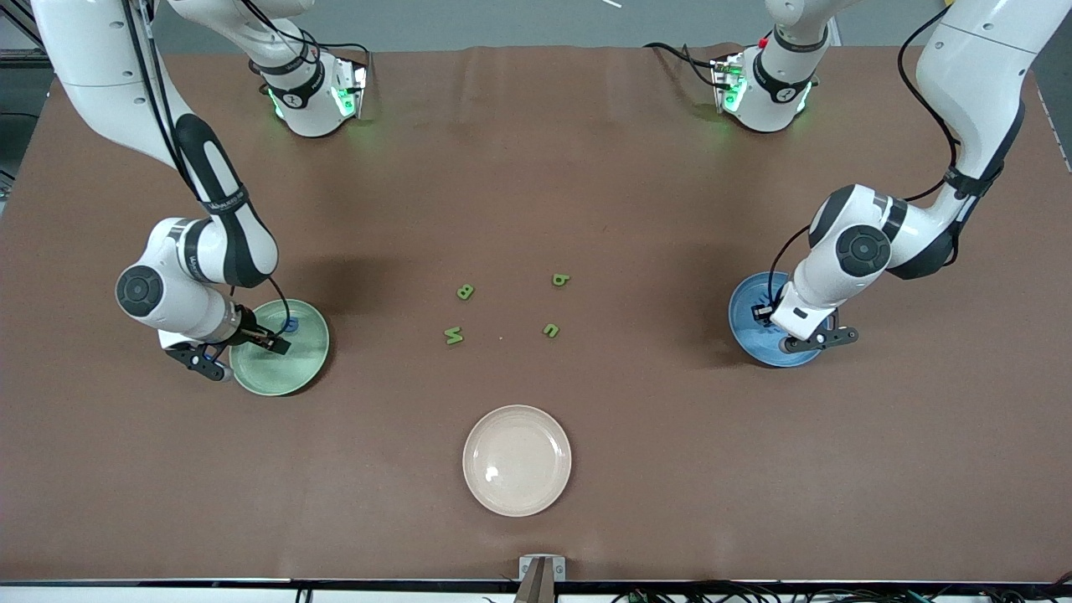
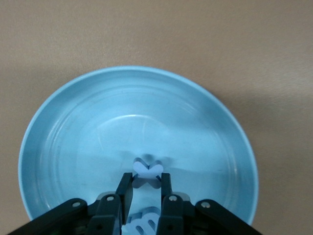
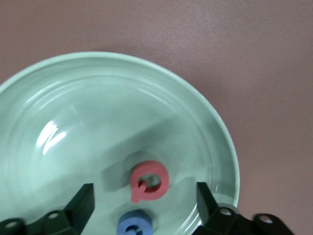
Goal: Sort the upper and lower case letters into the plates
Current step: 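Grasp the green u with the left gripper, the green N with the right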
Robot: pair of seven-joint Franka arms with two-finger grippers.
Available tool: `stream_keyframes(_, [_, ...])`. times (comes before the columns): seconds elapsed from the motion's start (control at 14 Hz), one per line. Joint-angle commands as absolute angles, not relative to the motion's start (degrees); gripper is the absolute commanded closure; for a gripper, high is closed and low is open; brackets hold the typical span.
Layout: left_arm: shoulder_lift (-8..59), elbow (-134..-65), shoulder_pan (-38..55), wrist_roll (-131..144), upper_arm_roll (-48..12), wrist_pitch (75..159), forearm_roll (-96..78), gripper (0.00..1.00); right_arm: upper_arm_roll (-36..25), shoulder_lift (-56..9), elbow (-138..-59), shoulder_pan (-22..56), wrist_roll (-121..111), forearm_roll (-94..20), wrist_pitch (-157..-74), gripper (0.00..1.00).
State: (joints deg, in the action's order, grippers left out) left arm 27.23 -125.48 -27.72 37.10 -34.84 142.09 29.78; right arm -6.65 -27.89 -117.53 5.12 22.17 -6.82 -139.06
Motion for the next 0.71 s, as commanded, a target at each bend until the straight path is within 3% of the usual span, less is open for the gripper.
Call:
stream_keyframes(0.0, [28.39, -125.33, -29.0, 36.74, -35.42, 142.65, 31.29, 0.84, -5.19, -25.75, -114.8, 8.06, 32.03, -7.12, -133.26, 0.0])
stream_keyframes(0.21, [28.91, -125.42, -29.0, 36.83, -35.42, 142.56, 31.29, 0.8, -5.19, -26.28, -112.16, 17.37, 50.65, -7.12, -133.41, 0.0])
stream_keyframes(0.36, [28.92, -125.33, -29.0, 36.83, -35.42, 142.21, 31.29, 0.71, -5.19, -28.98, -108.13, 22.65, 61.64, -7.12, -133.59, 0.0])
stream_keyframes(0.5, [27.26, -125.16, -29.0, 36.74, -35.59, 140.9, 31.29, 0.11, -5.19, -33.38, -103.29, 27.31, 70.62, -7.03, -133.59, 0.0])
stream_keyframes(0.57, [26.29, -124.2, -28.92, 37.0, -35.94, 139.5, 31.29, 0.0, -5.27, -35.23, -101.36, 28.99, 74.58, -6.77, -133.68, 0.0])
stream_keyframes(0.64, [25.58, -122.97, -28.74, 37.44, -36.9, 137.66, 31.03, 0.0, -5.27, -36.46, -100.12, 30.22, 77.66, -6.51, -133.77, 0.0])
